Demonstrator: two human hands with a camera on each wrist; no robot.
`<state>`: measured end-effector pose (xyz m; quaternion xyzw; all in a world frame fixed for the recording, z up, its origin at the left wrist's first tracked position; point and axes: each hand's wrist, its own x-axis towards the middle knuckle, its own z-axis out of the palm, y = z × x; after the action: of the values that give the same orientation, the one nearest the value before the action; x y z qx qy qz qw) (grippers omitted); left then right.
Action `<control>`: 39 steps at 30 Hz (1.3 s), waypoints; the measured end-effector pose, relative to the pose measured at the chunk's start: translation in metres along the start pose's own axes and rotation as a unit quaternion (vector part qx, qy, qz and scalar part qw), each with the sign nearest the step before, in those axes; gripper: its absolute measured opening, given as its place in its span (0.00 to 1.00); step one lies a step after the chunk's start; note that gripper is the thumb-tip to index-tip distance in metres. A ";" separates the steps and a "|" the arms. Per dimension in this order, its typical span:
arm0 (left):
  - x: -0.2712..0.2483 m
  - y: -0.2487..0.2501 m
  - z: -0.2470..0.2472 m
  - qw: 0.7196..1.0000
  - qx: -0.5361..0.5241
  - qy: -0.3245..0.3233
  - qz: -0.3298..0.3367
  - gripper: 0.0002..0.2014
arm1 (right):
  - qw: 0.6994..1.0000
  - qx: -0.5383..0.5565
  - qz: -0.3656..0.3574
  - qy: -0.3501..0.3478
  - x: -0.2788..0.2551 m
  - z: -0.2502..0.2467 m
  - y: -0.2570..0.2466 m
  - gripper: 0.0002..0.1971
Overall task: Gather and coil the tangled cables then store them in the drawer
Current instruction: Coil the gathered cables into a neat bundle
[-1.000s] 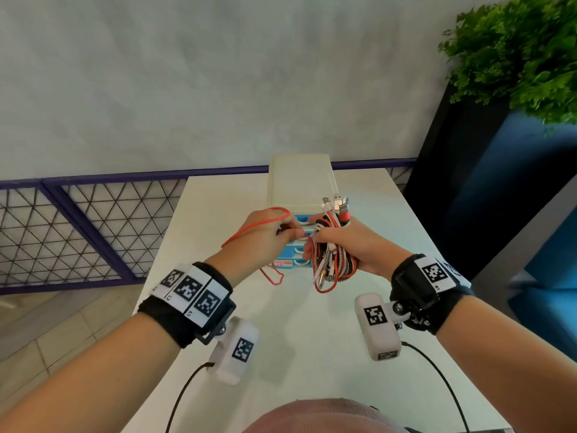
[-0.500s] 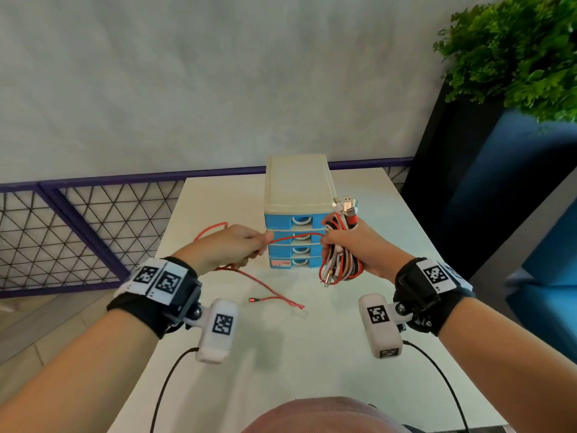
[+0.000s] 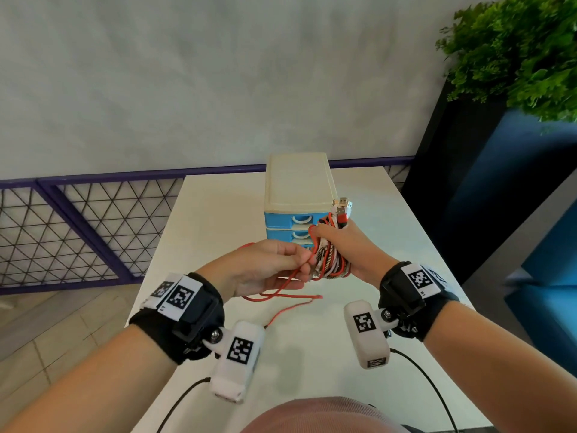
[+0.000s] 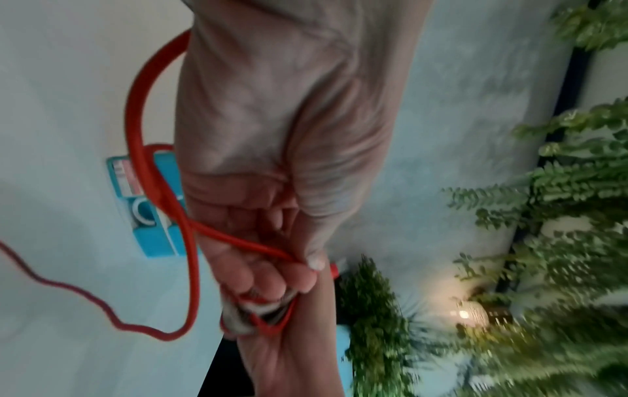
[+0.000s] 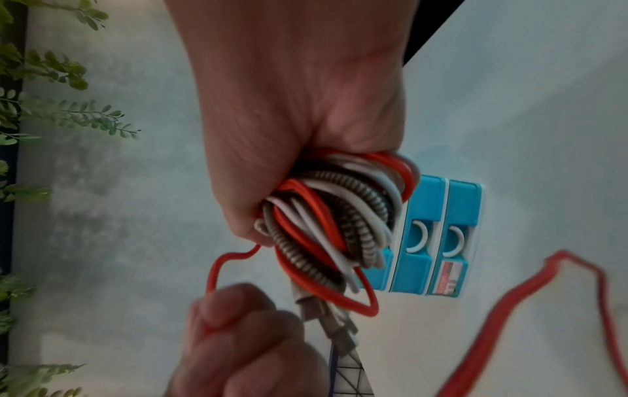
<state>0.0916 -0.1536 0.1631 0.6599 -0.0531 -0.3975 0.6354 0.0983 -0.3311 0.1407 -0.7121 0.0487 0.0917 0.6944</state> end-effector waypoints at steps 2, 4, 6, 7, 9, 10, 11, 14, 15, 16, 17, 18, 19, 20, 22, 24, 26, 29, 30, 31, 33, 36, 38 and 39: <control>0.003 -0.002 0.009 0.999 0.018 0.023 0.023 0.09 | 1.000 0.028 0.006 -0.011 0.000 0.003 0.000 0.04; 0.005 -0.003 0.014 0.997 0.026 0.054 0.044 0.09 | 0.997 0.066 0.023 -0.025 0.000 0.003 -0.001 0.06; 0.006 -0.003 0.015 0.994 0.039 0.079 0.059 0.08 | 0.990 0.118 0.060 -0.046 -0.001 0.002 -0.003 0.08; 0.007 -0.002 0.015 0.993 0.045 0.085 0.064 0.07 | 0.987 0.131 0.073 -0.055 -0.002 0.002 -0.004 0.11; 0.007 -0.002 0.015 0.991 0.066 0.092 0.070 0.07 | 0.989 0.117 0.067 -0.067 -0.002 0.004 -0.004 0.15; 0.007 -0.001 0.016 0.989 0.087 0.095 0.073 0.07 | 0.990 0.107 0.056 -0.070 -0.001 0.006 -0.003 0.16; 0.007 -0.001 0.016 0.986 0.114 0.098 0.076 0.07 | 0.991 0.100 0.049 -0.071 -0.001 0.008 -0.002 0.17; 0.007 -0.001 0.018 0.978 0.174 0.090 0.070 0.08 | 0.991 0.097 0.054 -0.071 0.000 0.011 0.002 0.27; 0.007 -0.002 0.017 0.977 0.186 0.087 0.064 0.09 | 0.991 0.099 0.057 -0.074 0.000 0.011 0.003 0.27; 0.007 -0.003 0.017 0.975 0.198 0.084 0.059 0.10 | 0.990 0.101 0.058 -0.077 0.000 0.011 0.003 0.26; 0.007 -0.005 0.017 0.972 0.211 0.082 0.057 0.11 | 0.990 0.106 0.059 -0.078 0.000 0.010 0.004 0.24; 0.006 -0.005 0.017 0.970 0.223 0.077 0.055 0.11 | 0.989 0.112 0.062 -0.077 0.002 0.010 0.006 0.23; 0.006 -0.006 0.018 0.967 0.240 0.072 0.053 0.11 | 0.988 0.119 0.065 -0.078 0.002 0.011 0.006 0.21; 0.005 -0.006 0.018 0.961 0.263 0.067 0.050 0.11 | 0.986 0.125 0.069 -0.080 0.002 0.011 0.006 0.21; 0.005 -0.005 0.019 0.943 0.324 0.056 0.048 0.11 | 0.985 0.130 0.074 -0.090 0.001 0.013 0.006 0.18; 0.006 -0.003 0.019 0.924 0.376 0.048 0.047 0.10 | 0.986 0.117 0.073 -0.090 0.000 0.015 0.006 0.14; 0.008 -0.001 0.019 0.905 0.420 0.050 0.041 0.11 | 0.989 0.102 0.073 -0.079 -0.001 0.017 0.007 0.12; 0.010 0.004 0.020 0.890 0.451 0.048 0.044 0.11 | 0.989 0.091 0.083 -0.077 0.000 0.017 0.010 0.14; 0.010 0.004 0.020 0.887 0.456 0.046 0.046 0.10 | 0.989 0.092 0.087 -0.078 0.001 0.016 0.011 0.15; 0.010 0.005 0.021 0.885 0.460 0.047 0.049 0.09 | 0.988 0.096 0.094 -0.078 0.001 0.015 0.012 0.16; 0.009 0.005 0.021 0.883 0.465 0.041 0.052 0.09 | 0.988 0.095 0.096 -0.079 -0.001 0.014 0.010 0.14; 0.005 0.006 0.020 0.894 0.442 0.032 0.063 0.12 | 0.995 0.055 0.070 -0.051 0.000 0.012 0.007 0.15; 0.000 0.003 0.017 0.946 0.321 0.025 0.048 0.16 | 0.998 0.030 0.056 0.000 0.004 0.007 0.005 0.08; -0.002 -0.001 0.014 0.968 0.248 0.021 0.034 0.16 | 0.998 0.032 0.052 0.030 0.006 0.002 0.004 0.04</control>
<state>0.0815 -0.1633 0.1654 0.8029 -0.1596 -0.3358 0.4659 0.1033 -0.3290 0.1351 -0.6885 0.1095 0.1044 0.7093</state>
